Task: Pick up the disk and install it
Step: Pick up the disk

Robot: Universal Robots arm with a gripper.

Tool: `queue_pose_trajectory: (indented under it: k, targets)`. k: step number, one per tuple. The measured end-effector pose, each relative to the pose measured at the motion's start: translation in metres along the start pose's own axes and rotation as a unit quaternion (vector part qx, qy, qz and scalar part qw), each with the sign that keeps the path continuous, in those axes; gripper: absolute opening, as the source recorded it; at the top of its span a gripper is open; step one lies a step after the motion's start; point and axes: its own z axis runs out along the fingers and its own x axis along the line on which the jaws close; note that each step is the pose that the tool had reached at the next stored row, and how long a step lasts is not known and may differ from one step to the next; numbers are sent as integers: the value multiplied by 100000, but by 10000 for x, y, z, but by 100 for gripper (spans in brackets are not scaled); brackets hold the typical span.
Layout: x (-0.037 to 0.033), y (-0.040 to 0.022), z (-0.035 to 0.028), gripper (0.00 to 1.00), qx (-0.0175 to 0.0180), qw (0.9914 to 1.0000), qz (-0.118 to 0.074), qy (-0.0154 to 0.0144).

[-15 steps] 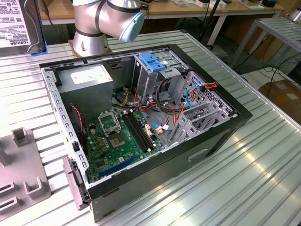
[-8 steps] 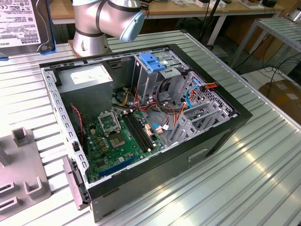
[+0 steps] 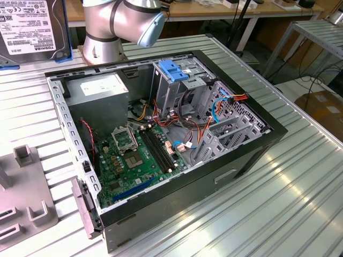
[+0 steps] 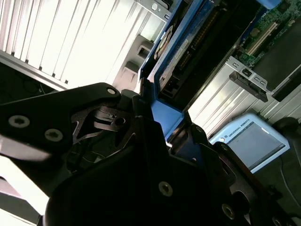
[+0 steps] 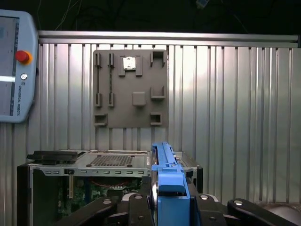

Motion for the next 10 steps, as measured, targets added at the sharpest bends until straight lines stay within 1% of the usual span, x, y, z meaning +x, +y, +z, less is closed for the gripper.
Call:
queue_pose_trajectory:
  k: [3, 6, 10]
  targets:
    - [6, -34, 0, 37, 0, 100000, 28, 18]
    - [11, -102, 1, 37, 2, 100000, 40, 16]
    - [14, -161, 1, 37, 2, 100000, 61, 16]
